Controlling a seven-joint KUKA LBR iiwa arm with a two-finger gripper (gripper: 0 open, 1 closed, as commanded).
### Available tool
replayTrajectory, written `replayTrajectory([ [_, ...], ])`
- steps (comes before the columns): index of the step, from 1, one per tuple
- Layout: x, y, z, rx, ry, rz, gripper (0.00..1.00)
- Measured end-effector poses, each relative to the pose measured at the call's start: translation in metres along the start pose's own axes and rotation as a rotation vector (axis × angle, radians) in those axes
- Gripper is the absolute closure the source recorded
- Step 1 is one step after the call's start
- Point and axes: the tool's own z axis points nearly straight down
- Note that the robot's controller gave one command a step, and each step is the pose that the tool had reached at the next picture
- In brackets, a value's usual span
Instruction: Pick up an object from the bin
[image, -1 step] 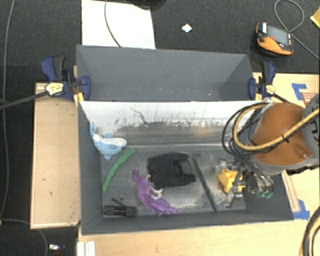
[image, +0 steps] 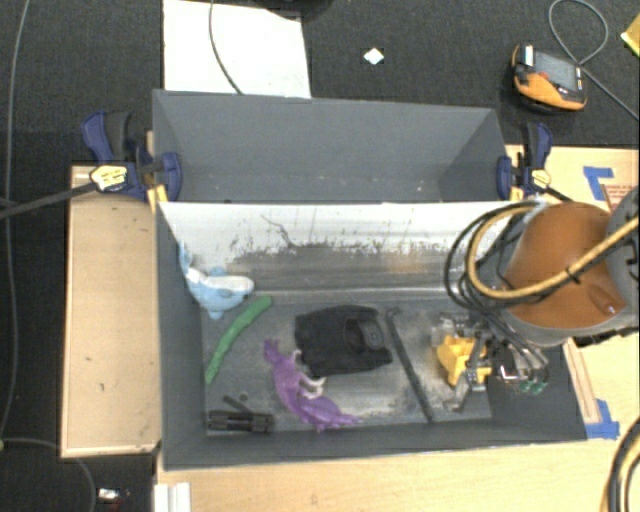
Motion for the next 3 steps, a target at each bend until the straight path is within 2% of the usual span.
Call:
replayTrajectory([
  [1, 0.000, 0.009, 0.009, -0.001, 0.002, 0.047, 0.00],
  [2, -0.008, 0.011, 0.028, -0.001, 0.002, 0.058, 0.00],
  [3, -0.028, 0.030, 0.068, -0.002, 0.004, 0.280, 0.00],
])
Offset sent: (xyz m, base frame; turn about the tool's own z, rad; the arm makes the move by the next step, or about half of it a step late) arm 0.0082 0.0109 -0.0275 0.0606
